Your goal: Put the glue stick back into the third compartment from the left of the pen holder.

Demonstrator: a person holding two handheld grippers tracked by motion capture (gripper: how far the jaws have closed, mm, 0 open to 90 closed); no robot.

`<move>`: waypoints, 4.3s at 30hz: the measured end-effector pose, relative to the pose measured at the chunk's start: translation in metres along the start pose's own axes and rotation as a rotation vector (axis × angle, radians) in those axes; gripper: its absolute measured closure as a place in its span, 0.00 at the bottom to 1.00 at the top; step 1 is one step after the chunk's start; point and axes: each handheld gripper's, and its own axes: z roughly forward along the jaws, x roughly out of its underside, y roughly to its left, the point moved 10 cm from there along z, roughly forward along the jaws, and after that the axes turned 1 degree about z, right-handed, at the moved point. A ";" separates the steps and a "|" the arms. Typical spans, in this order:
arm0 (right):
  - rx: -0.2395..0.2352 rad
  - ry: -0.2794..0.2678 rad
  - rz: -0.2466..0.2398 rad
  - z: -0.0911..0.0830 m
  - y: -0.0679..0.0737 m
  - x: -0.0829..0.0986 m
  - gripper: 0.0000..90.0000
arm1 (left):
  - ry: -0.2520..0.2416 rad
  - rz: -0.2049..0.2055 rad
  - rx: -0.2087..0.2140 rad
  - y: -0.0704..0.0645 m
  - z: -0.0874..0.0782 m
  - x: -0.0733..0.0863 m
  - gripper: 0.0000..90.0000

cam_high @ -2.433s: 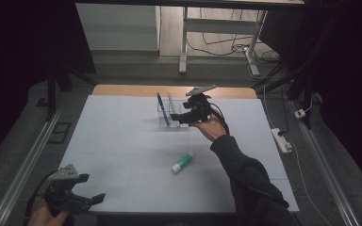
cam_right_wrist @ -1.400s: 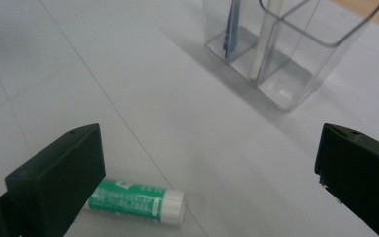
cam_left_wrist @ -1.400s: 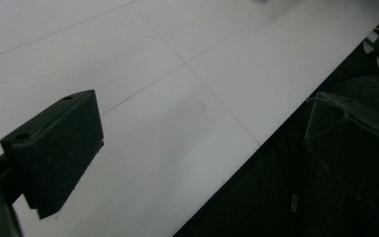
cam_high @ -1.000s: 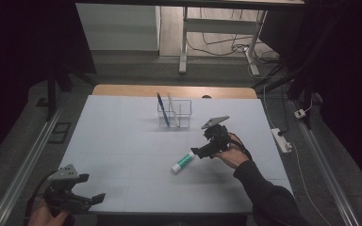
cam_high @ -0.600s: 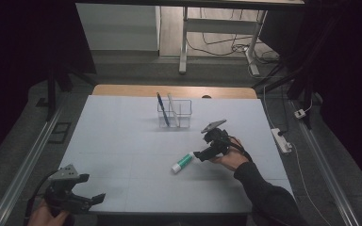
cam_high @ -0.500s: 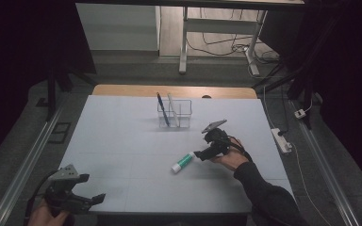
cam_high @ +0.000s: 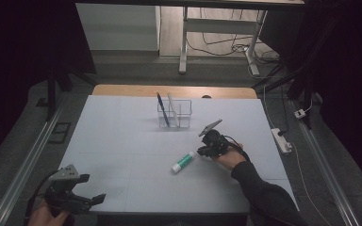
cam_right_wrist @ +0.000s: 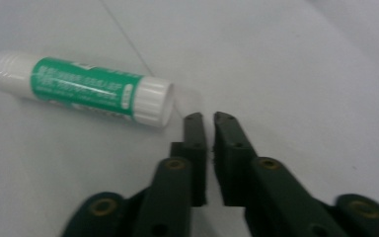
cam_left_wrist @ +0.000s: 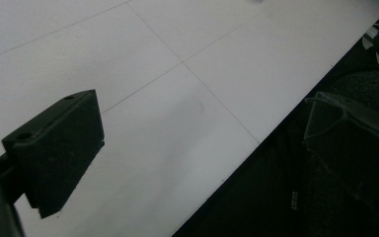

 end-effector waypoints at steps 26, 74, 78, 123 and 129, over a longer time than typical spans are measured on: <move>-0.079 0.070 -0.072 0.001 0.025 0.016 0.99 | -0.002 -0.007 0.003 0.000 0.000 0.000 0.02; -0.092 -0.019 -0.113 -0.033 0.078 0.008 0.48 | 0.003 -0.010 0.002 0.001 0.001 0.000 0.02; -0.081 -0.048 -0.065 -0.030 0.078 -0.003 0.26 | 0.002 -0.010 0.002 0.001 0.001 0.000 0.02; -0.050 0.051 -0.210 0.040 0.101 -0.029 0.37 | 0.009 -0.005 0.004 0.000 0.001 0.000 0.02; -0.062 0.053 -0.244 0.039 0.106 -0.034 0.68 | 0.012 -0.004 0.003 0.000 0.001 0.000 0.02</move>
